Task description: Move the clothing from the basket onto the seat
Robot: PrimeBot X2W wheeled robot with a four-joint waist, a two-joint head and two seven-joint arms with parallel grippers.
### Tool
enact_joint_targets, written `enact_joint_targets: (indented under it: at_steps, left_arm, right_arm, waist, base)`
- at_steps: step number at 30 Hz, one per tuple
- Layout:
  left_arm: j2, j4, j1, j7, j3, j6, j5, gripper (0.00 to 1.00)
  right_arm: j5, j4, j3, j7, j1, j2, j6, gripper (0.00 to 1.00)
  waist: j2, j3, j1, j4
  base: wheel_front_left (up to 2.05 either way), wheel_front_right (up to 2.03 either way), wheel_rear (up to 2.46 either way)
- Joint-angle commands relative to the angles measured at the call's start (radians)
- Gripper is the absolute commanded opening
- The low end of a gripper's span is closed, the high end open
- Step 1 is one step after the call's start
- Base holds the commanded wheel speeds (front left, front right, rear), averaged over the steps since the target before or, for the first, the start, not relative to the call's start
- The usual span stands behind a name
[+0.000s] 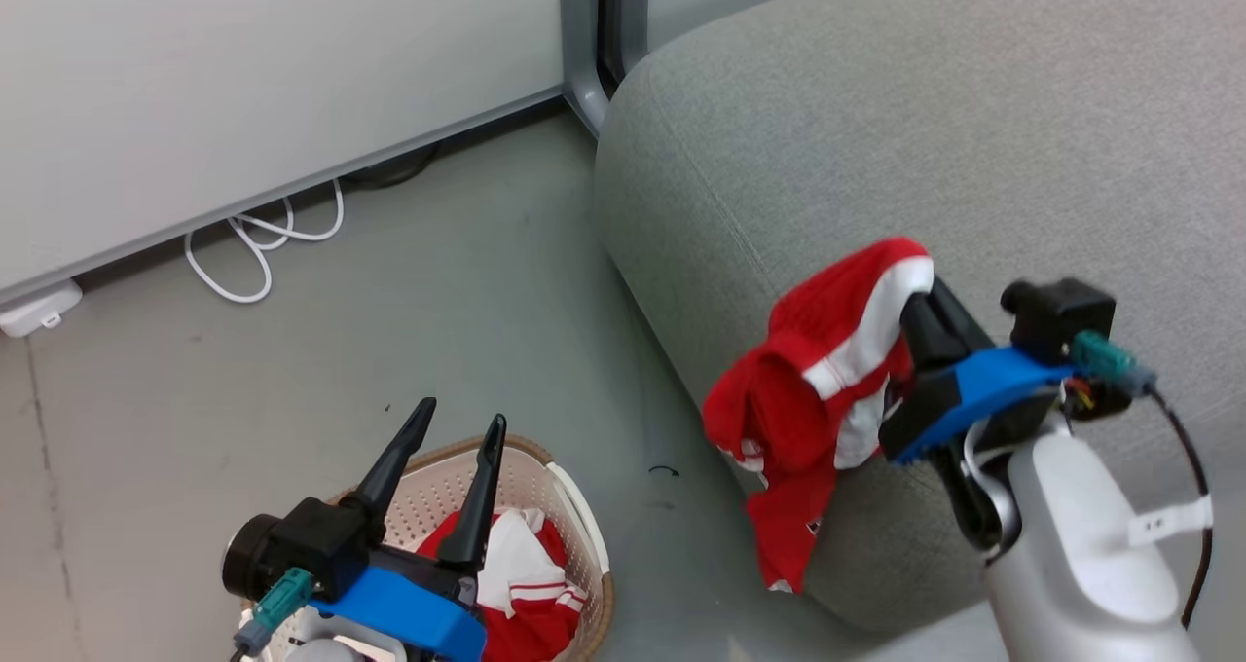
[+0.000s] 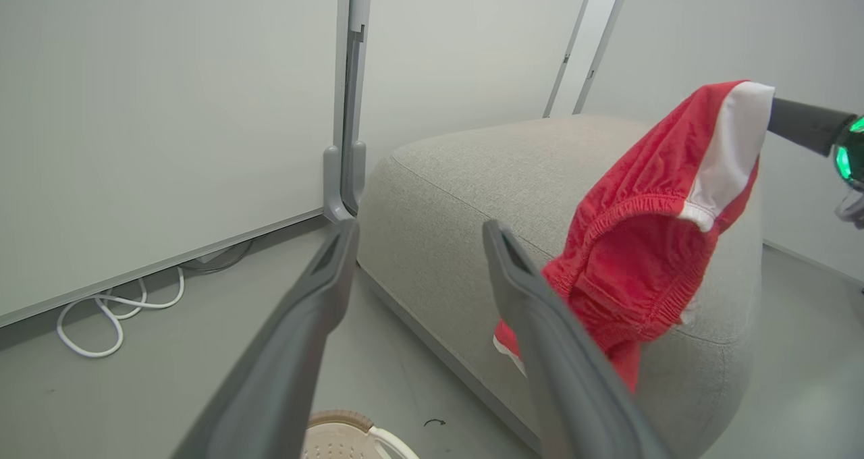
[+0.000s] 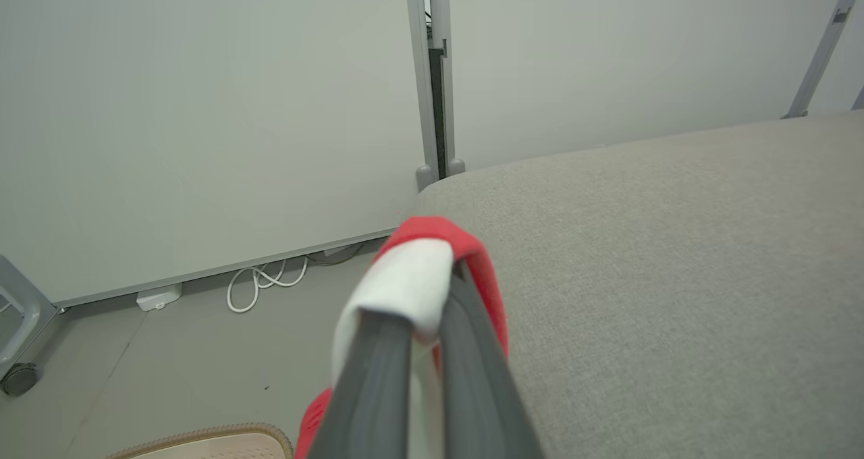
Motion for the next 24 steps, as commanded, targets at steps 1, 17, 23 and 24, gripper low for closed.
enact_joint_targets:
  at_steps: [1,17,23,24]
  left_arm:
    - [0.006,-0.008,-0.018,-0.003,0.012,-0.001,0.008,1.00]
    - [0.060,-0.128,-0.143,-0.003,0.013,-0.008,0.084,1.00]
    - [0.092,-0.168,-0.191,-0.001,0.023,-0.003,0.109,1.00]
    - [0.096,-0.171,-0.199,-0.001,0.025,-0.002,0.112,1.00]
  right_arm:
    - [0.006,-0.008,-0.007,0.009,-0.054,-0.003,0.000,0.00]
    - [-0.080,-0.090,-0.421,0.164,-0.529,-0.156,0.000,0.00]
    - [-0.127,-0.098,-0.583,0.226,-0.678,-0.247,0.000,0.00]
    - [-0.135,-0.091,-0.603,0.234,-0.696,-0.252,0.000,0.00]
  waist:
    - [0.0000,0.023,0.0000,-0.002]
    - [0.0000,0.321,0.0000,0.094]
    - [0.0000,0.441,0.0000,0.128]
    - [0.0000,0.456,0.0000,0.132]
  base:
    - [0.00,0.00,0.00]
    - [0.00,0.00,0.00]
    - [0.00,0.00,0.00]
    - [0.00,0.00,0.00]
